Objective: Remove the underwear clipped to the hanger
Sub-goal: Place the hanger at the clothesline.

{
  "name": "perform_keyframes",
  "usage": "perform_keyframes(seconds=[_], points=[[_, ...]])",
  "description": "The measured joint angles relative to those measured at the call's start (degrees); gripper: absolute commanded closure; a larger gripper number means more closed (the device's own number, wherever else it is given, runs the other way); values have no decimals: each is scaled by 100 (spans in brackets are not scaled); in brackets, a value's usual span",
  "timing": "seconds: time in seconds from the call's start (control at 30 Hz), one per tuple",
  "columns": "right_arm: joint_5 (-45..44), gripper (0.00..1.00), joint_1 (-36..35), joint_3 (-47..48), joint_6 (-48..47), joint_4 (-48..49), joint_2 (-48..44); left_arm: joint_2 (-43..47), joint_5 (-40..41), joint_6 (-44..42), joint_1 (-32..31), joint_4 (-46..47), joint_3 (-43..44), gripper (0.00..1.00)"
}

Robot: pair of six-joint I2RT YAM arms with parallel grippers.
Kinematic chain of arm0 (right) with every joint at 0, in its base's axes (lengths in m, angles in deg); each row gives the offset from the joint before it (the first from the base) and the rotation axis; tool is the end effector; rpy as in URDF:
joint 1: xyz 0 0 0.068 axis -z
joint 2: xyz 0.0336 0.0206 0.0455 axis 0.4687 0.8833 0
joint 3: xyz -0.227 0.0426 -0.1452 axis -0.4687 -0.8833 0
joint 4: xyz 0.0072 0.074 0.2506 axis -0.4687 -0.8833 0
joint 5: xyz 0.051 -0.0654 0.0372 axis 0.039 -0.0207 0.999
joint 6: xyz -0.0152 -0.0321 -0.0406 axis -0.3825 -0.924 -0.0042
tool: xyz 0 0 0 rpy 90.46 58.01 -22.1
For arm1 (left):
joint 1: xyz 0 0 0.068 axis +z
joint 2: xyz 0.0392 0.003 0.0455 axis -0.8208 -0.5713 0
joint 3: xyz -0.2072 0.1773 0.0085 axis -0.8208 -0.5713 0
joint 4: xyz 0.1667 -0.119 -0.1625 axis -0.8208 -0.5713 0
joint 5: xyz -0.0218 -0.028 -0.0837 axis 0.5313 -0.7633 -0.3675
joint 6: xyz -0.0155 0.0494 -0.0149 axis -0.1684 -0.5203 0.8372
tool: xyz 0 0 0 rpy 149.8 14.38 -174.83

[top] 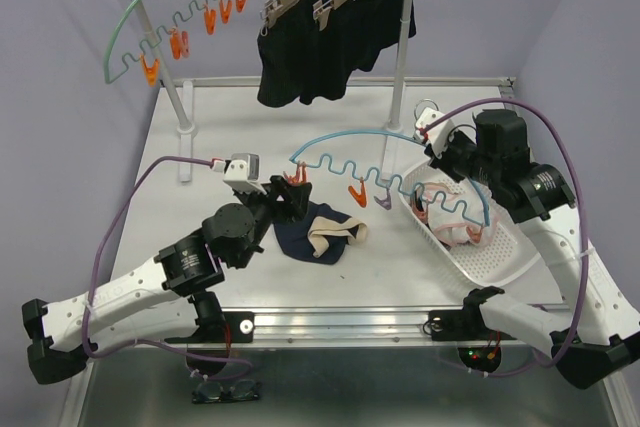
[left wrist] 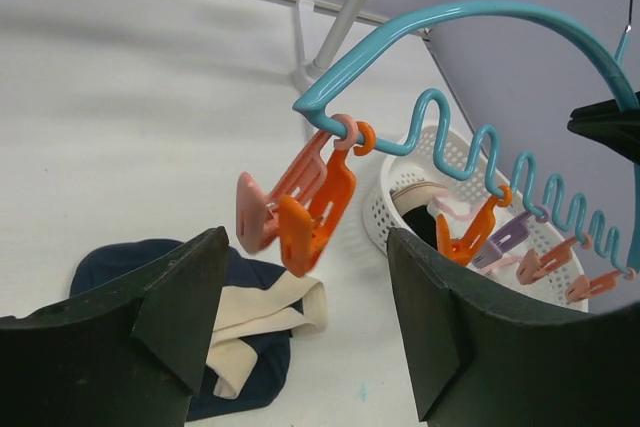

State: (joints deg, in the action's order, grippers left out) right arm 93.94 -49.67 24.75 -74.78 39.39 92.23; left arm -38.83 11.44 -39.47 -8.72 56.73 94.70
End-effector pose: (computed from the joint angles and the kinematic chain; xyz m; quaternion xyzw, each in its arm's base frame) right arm 0.1819 0.0788 0.4060 -0.4807 0.7213 -0.0093 0.4987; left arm 0.0919 -0.1384 0.3560 -0.0231 0.7016 -0.3399 0.6259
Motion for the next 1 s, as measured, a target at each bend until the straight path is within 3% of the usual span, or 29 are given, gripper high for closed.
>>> perform_keyframes(seconds=[0.3,0.6,0.83,0.93,1.0], points=[[20,97,2,-282,-295,17,-87,527,-476,-610,0,-533,146,14],[584,96,2,-662,-1191,-2,-420,1108,-1104,-1016,13,-697,1080,11],[1226,95,4,-662,-1580,-22,-363,20,-2074,-1021,199,-664,1152,11],[1434,95,7,-662,-1646,-33,-363,-476,-3062,-990,756,-485,1150,12],[1519,95,4,-662,-1663,-48,-363,-839,-3958,-874,1475,-350,1134,12]])
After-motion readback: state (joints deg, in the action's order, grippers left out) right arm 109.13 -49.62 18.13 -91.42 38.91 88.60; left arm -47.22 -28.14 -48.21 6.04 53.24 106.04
